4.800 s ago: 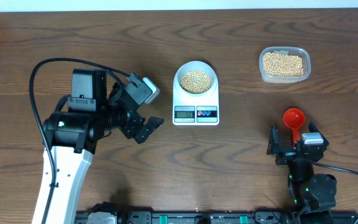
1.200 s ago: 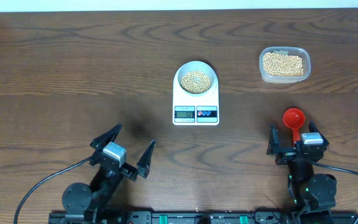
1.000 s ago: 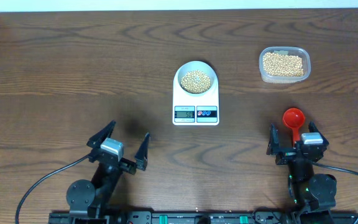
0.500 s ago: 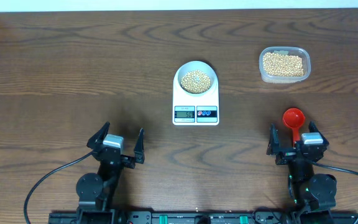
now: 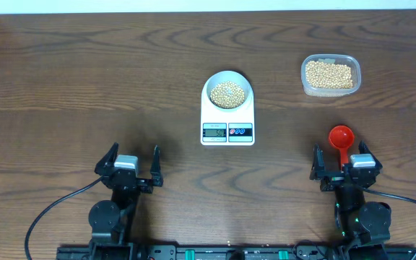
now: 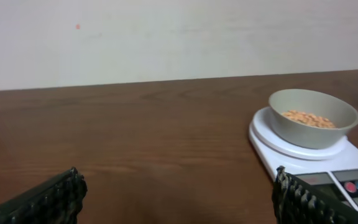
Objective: Scoop item into bowl and weigh 50g on scale
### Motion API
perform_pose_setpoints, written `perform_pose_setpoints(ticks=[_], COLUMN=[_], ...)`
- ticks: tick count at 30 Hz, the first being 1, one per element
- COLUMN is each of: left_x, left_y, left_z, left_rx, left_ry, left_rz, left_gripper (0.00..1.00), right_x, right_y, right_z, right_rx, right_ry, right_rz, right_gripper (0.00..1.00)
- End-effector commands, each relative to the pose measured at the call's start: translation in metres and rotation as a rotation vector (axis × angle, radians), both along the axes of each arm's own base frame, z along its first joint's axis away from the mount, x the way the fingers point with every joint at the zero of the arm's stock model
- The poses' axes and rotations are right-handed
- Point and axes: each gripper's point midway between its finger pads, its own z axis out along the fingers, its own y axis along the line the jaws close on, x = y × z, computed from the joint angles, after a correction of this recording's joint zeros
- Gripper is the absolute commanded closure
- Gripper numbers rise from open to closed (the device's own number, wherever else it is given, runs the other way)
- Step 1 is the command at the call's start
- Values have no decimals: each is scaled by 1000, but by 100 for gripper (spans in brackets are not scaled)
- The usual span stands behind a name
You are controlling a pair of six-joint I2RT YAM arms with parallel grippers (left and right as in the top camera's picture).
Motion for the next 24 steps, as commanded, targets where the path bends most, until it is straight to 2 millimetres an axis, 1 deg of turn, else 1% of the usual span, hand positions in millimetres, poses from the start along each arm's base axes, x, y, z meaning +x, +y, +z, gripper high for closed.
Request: perform_pose_setpoints(ticks=[1, 4, 8, 18, 24], left_x=[0, 0, 0, 0, 0], left_y=[15, 23, 30, 33, 41], left_z=[-17, -17, -17, -17, -18], left_rx=[-81, -137, -137, -116, -110], left_ry=[58, 60, 58, 55, 56], left_rz=[92, 132, 160, 173, 222], left_gripper=[2, 2, 2, 2, 2], right_x=[0, 0, 0, 0, 0], right_y=[1, 0, 1, 1, 1], right_z=[0, 0, 0, 0, 0], right_rx=[-12, -12, -12, -12, -12], right_ry=[-3, -2, -3, -2, -3], right_rz=[0, -1, 0, 0, 0], right_gripper=[1, 1, 1, 1, 1])
